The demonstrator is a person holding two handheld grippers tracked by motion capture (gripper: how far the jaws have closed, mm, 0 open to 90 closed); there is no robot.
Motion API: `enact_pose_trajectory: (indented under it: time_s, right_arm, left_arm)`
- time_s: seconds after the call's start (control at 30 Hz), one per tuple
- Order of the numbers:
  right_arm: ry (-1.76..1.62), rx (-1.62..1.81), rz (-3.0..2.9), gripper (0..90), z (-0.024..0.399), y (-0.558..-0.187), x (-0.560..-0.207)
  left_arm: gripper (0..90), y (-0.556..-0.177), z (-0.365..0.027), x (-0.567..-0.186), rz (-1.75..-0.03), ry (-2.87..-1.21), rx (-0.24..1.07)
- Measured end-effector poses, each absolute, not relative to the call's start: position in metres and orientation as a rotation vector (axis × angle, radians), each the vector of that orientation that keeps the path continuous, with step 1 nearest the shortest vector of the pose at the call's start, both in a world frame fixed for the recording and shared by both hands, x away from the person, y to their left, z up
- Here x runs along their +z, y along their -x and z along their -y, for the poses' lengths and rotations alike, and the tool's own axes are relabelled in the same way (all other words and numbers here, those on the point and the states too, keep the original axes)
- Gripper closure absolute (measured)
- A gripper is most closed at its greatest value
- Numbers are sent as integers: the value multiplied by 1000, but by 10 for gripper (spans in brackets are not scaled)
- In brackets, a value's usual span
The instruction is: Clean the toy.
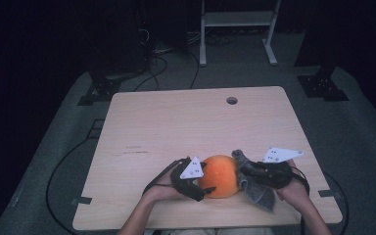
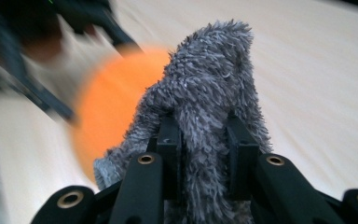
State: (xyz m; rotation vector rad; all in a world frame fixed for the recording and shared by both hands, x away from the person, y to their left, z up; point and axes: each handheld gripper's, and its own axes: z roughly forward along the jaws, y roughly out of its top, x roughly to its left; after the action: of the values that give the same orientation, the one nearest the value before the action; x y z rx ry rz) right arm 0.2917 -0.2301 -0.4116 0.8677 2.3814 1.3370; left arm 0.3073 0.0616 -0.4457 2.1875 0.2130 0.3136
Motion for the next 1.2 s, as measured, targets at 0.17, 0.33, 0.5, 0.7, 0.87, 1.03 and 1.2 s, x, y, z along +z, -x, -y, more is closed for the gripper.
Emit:
enact_pose_trajectory:
  time_s: [0.17, 0.33, 0.5, 0.7, 0.87, 1.03, 1.2]
  right_arm:
    - [-800, 1274, -2418, 708, 210, -289, -415]
    - [-765, 1278, -2457, 712, 218, -279, -417]
    - [-786, 1321, -2436, 714, 227, -278, -408]
    - [-816, 1356, -2430, 714, 217, -285, -407]
    - [-798, 1303, -2478, 717, 221, -281, -410]
    - [-763, 1313, -2504, 717, 228, -275, -412]
    - [-769, 1326, -2513, 713, 230, -276, -413]
  left_arm:
    - [136, -310, -66, -439, -241, -2122, 247]
    - [50, -317, -58, -434, -373, -2087, 233]
    - [66, -311, -48, -442, -371, -2142, 221]
    - [74, -310, -51, -436, -318, -2147, 218]
    - [72, -315, -61, -430, -375, -2096, 185]
    - [21, -319, -55, -435, -450, -2119, 97]
    - [115, -315, -45, -440, -405, -2119, 77]
